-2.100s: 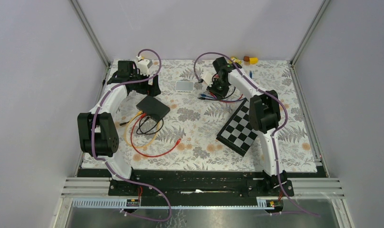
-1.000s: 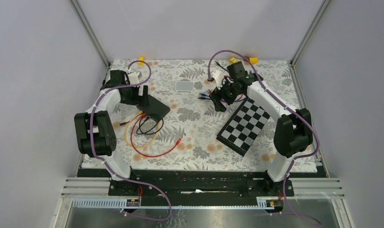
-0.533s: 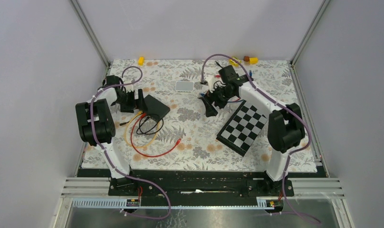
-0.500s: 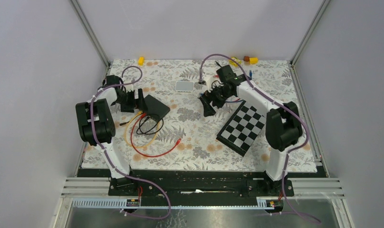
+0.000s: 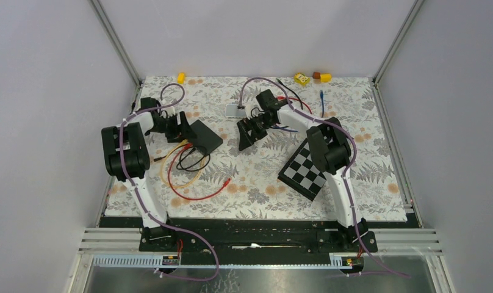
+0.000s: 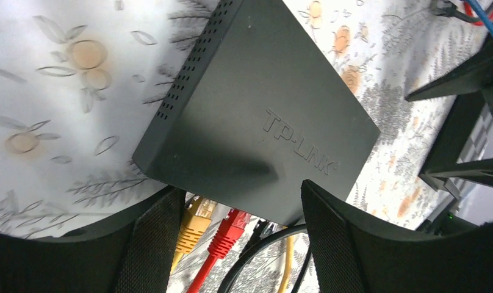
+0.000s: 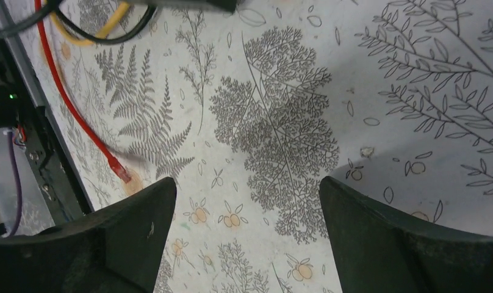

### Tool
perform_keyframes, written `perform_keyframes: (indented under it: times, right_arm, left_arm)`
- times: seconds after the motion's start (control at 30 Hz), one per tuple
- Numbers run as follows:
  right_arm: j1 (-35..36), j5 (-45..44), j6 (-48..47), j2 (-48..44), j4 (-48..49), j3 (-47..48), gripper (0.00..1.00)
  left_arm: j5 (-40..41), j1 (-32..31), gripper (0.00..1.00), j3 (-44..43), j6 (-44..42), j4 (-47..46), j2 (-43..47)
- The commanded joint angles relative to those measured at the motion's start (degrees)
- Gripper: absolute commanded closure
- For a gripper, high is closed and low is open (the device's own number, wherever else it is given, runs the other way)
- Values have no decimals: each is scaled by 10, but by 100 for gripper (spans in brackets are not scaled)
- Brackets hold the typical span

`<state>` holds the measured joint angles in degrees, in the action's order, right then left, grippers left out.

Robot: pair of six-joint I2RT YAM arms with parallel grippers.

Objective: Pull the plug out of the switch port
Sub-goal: Move the switch port to the center of the board.

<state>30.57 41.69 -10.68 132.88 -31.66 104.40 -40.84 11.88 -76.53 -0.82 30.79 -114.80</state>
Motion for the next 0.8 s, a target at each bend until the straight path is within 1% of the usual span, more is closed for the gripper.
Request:
perform_keyframes:
  times: [0.0, 0.2, 0.33, 0.4, 0.57, 0.7, 0.77]
  right_arm:
    - [3, 41, 45, 25, 17, 31, 7]
    - [3, 64, 70, 33, 34, 14, 7]
    - [2, 66, 78, 34, 41, 0, 7]
    - [2, 70, 82, 32, 44, -7, 9]
    - [-1, 89, 94, 21, 54, -30, 17]
    - [-11, 99, 103, 11, 77, -51, 29]
    - [-24, 117, 131, 8, 92, -57, 35]
  left_arm:
    - [-50, -37, 29, -9, 24, -11, -23]
    - [-66, -91, 31, -14, 49, -35, -29]
    - [-72, -115, 31, -27, 50, -36, -38]
    - [-79, -137, 31, -32, 52, -36, -43]
    - [-98, -170, 31, -29, 52, -47, -37]
    - [-117, -181, 32, -16, 55, -64, -25]
    - [-130, -182, 31, -6, 64, -78, -17]
